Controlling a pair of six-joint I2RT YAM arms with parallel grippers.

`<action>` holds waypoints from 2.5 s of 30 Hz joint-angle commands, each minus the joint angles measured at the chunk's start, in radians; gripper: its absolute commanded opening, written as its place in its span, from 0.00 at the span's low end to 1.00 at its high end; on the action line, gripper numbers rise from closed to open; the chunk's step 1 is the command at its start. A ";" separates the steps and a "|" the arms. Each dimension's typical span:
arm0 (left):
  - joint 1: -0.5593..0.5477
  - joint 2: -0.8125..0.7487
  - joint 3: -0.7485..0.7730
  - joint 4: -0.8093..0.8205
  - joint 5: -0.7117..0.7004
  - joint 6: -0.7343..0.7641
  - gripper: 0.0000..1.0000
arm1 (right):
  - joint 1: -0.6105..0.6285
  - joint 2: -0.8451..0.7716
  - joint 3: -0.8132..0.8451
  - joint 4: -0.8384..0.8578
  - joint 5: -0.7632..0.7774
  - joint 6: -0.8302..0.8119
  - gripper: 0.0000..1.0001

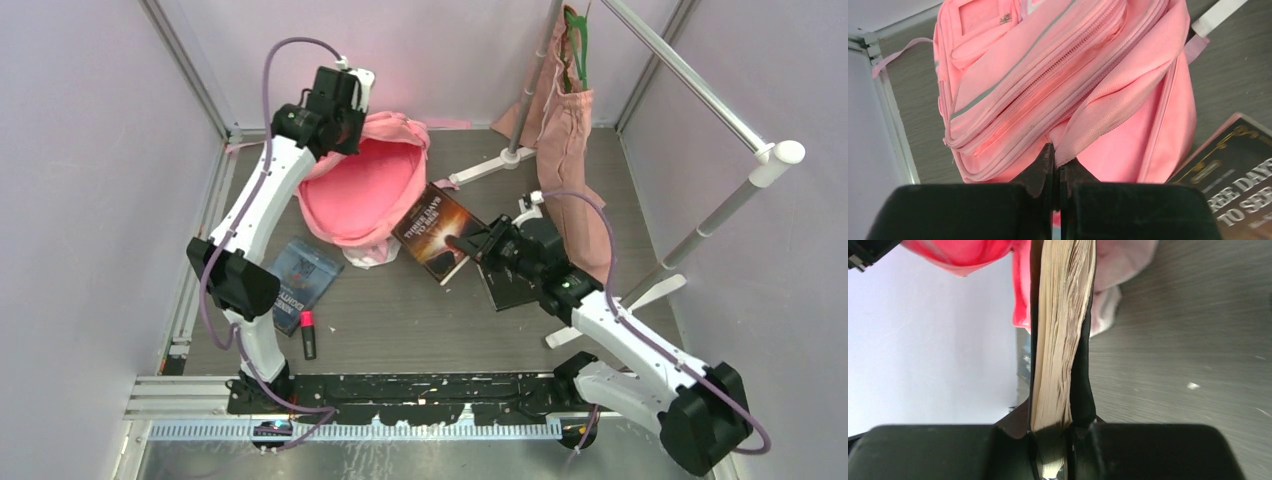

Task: Pack the student bag
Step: Place the book in the student bag.

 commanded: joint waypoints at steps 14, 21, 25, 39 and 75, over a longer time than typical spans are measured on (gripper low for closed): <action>0.053 -0.058 0.039 0.012 0.185 -0.162 0.00 | 0.116 0.368 0.364 0.421 -0.045 0.221 0.01; 0.053 -0.023 0.093 0.009 0.250 -0.188 0.00 | 0.116 0.296 0.379 0.352 -0.010 0.228 0.01; 0.053 -0.015 0.107 0.004 0.268 -0.197 0.00 | 0.118 0.352 0.418 0.355 -0.012 0.232 0.01; 0.139 -0.020 0.136 0.040 0.435 -0.299 0.00 | 0.160 0.499 0.232 0.568 0.086 0.273 0.01; 0.139 -0.145 -0.101 0.120 0.604 -0.355 0.00 | 0.151 1.204 0.992 0.289 0.514 0.325 0.01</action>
